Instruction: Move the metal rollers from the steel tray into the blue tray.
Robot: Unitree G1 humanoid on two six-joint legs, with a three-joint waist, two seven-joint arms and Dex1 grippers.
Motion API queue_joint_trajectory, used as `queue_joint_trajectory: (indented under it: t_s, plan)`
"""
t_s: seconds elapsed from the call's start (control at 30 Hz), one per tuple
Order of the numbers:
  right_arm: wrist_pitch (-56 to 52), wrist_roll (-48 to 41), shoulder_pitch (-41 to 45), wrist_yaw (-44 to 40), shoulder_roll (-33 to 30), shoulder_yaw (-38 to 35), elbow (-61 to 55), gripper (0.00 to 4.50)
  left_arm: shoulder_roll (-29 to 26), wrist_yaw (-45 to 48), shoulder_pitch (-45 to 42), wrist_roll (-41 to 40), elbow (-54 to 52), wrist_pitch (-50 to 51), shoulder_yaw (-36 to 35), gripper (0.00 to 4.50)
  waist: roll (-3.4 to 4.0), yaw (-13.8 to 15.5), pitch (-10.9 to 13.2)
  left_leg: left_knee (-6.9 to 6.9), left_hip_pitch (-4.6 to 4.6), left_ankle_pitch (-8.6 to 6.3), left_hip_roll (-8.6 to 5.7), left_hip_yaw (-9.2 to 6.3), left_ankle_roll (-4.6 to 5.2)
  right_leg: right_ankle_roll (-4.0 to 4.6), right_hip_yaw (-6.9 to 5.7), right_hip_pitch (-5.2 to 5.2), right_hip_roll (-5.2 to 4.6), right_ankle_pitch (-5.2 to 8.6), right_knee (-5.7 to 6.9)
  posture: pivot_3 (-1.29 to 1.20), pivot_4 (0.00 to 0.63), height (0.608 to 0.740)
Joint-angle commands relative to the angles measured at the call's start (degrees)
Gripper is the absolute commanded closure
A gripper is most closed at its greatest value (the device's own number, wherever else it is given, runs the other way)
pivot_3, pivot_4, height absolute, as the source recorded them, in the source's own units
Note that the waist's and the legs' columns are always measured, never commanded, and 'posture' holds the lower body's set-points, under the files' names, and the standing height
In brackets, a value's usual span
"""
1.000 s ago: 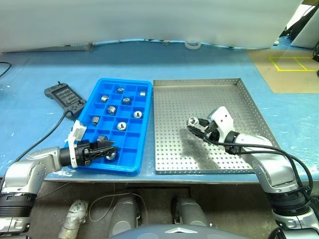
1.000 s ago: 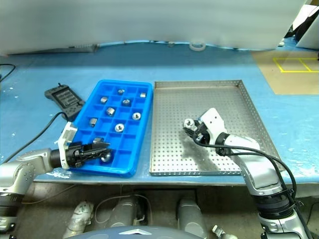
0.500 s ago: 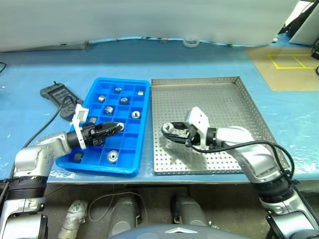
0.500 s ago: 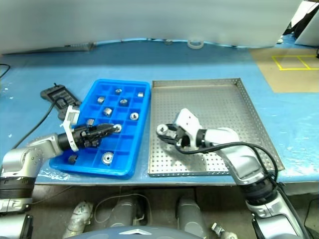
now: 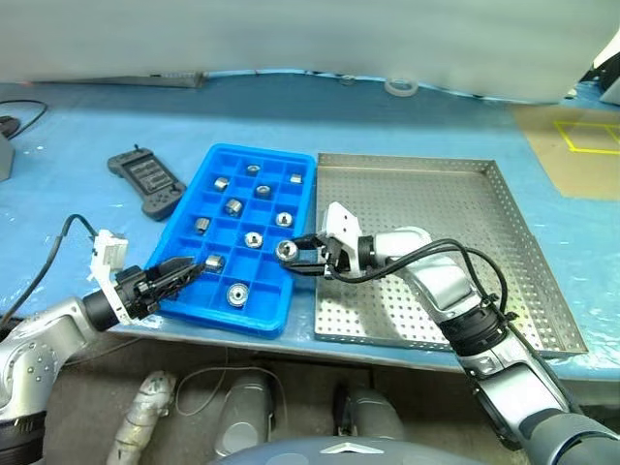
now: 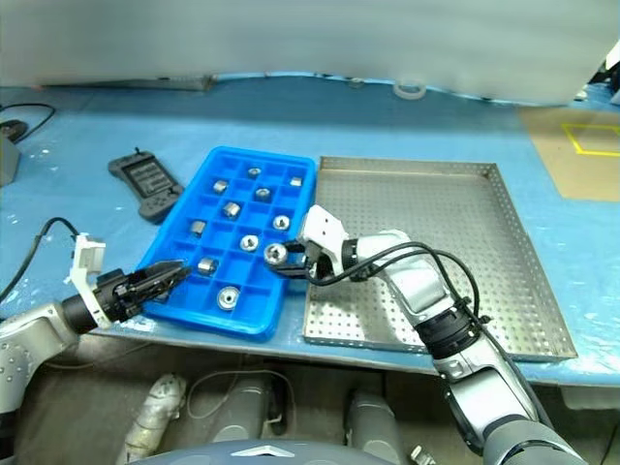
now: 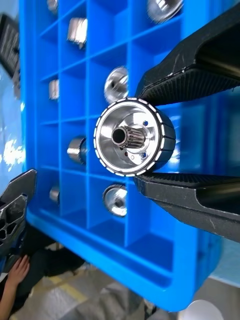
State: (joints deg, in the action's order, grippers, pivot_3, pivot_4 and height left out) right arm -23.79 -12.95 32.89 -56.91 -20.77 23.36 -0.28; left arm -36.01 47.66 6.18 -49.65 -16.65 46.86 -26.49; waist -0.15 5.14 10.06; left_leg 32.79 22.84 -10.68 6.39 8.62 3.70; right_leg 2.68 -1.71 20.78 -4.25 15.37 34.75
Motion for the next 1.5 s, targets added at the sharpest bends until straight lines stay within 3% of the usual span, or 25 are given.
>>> queue_joint_trajectory:
  t_s: [0.03,0.2,0.37,0.67,0.83,1.13,1.27,1.5]
  plan:
    - [2.4,0.3,1.9,-1.6,1.5,0.2,1.1,2.88,0.5,-1.7,1.5,-2.4,-3.4,-0.5,-2.4,1.92,0.00,0.8,0.0,0.00,-0.02,0.01,0.00,0.00,-0.01,0.00,0.00,-0.01,0.00,0.00,0.01,0.25,0.150,0.740]
    - [6.2,3.3,2.7,-2.7,2.0,1.0,4.6,2.88,0.7,-3.3,3.1,-3.3,-4.6,-1.1,-2.9,1.92,-0.01,2.2,0.0,-0.04,-0.07,0.02,0.00,0.00,-0.05,-0.01,0.01,-0.03,0.00,0.00,0.00,0.28,0.150,0.740]
    - [5.1,3.9,2.1,-3.6,1.6,0.7,4.4,1.23,1.3,-4.4,3.1,-3.6,-4.7,-1.6,-2.3,1.90,-0.03,2.5,0.0,-0.10,-0.07,0.05,0.00,0.00,-0.10,-0.02,0.01,-0.01,0.00,0.00,-0.02,0.27,0.150,0.740]
    - [3.9,4.0,0.9,-0.5,-0.1,-2.3,1.0,1.23,0.4,-2.9,-4.4,-2.2,0.3,-2.0,2.7,1.90,-0.03,2.3,0.0,-0.21,-0.21,0.14,0.00,0.00,-0.24,-0.04,0.02,-0.04,0.01,-0.01,0.02,0.16,0.150,0.740]
    - [0.3,1.9,-2.8,5.1,-1.7,-9.0,-5.2,1.23,1.9,-0.9,-14.1,1.6,8.0,-4.3,9.4,1.90,-0.05,1.9,0.0,-0.22,-0.22,0.30,0.00,0.02,-0.49,-0.06,0.05,-0.05,0.04,-0.02,0.02,0.03,0.150,0.740]
    - [-4.3,2.0,-14.0,20.4,-2.4,-22.9,-16.2,1.23,9.1,4.3,-33.1,12.3,28.2,-14.0,19.8,1.90,-0.12,-1.7,-0.1,-0.20,-0.22,0.37,0.00,0.06,-0.52,-0.10,0.10,-0.05,0.05,-0.05,0.02,-0.19,0.150,0.740]
    - [-4.2,3.8,-18.1,28.8,-0.9,-27.4,-18.9,1.23,15.3,3.4,-41.3,15.9,38.4,-19.1,21.1,1.90,-0.11,-3.8,-0.1,-0.18,-0.19,0.44,0.02,0.06,-0.36,-0.09,0.09,-0.03,0.05,-0.06,0.04,-0.26,0.150,0.740]
    - [-4.8,4.7,-19.2,34.7,0.8,-27.2,-21.6,1.23,23.6,3.6,-48.0,17.9,45.8,-22.6,20.7,1.90,-0.10,-7.0,-0.1,0.01,-0.08,0.21,0.04,0.12,0.12,-0.07,0.14,-0.01,0.05,-0.06,0.02,-0.30,0.150,0.740]
